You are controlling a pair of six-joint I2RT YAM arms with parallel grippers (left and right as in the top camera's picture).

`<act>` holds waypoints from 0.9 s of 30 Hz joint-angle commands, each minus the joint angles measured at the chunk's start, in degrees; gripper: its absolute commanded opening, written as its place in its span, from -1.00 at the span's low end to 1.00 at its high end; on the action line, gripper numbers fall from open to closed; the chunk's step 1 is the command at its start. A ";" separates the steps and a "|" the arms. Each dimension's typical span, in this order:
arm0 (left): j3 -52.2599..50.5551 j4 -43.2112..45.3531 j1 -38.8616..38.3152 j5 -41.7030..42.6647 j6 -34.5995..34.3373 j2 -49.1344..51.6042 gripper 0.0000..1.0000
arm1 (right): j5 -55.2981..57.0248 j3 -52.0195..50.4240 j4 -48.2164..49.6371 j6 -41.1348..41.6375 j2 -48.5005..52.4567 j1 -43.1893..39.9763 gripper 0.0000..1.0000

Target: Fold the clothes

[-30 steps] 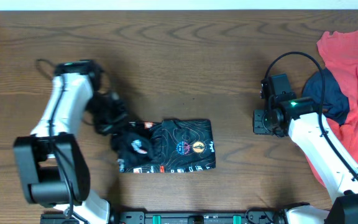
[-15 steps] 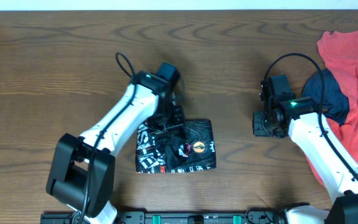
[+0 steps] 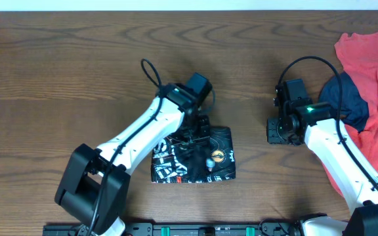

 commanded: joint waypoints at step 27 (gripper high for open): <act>-4.37 -7.06 23.74 -10.45 9.07 -10.45 -0.32 | -25.90 0.70 11.13 -13.27 2.38 25.44 -0.05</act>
